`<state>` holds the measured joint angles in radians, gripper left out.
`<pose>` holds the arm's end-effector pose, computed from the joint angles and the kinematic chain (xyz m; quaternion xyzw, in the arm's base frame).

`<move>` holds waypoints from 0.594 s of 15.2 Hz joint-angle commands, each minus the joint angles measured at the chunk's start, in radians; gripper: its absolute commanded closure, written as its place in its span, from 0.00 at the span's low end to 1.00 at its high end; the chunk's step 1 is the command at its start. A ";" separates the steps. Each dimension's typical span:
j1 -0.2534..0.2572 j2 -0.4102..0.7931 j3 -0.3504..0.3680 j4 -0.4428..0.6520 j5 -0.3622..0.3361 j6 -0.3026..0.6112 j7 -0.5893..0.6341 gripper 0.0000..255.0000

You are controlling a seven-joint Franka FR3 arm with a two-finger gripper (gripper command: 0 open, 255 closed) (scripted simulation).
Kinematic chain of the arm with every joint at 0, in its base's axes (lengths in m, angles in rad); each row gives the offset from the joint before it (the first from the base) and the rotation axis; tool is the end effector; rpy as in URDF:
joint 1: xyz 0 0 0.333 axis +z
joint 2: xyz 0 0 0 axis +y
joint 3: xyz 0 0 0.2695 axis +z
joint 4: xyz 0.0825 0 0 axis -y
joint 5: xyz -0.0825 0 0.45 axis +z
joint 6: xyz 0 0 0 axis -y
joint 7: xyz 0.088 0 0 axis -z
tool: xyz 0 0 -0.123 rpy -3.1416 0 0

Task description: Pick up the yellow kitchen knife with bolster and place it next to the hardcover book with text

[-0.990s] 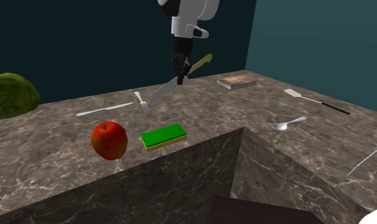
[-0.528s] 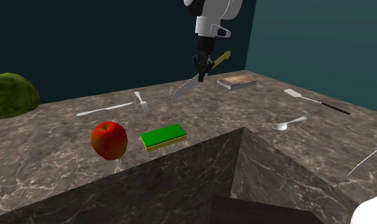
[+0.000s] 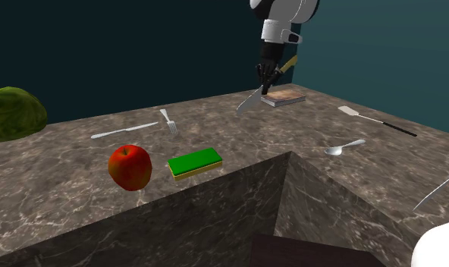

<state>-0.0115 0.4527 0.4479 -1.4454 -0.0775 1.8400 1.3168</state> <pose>0.6741 0.2659 0.3716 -0.8995 0.4331 0.0492 0.0318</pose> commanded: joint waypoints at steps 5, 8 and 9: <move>-0.056 0.087 -0.038 0.149 -0.017 -0.072 -0.108 1.00; -0.077 0.147 -0.057 0.249 -0.029 -0.117 -0.159 1.00; -0.083 0.170 -0.063 0.289 -0.033 -0.135 -0.176 1.00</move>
<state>-0.0929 0.5852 0.3933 -1.2174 -0.1020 1.7303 1.1586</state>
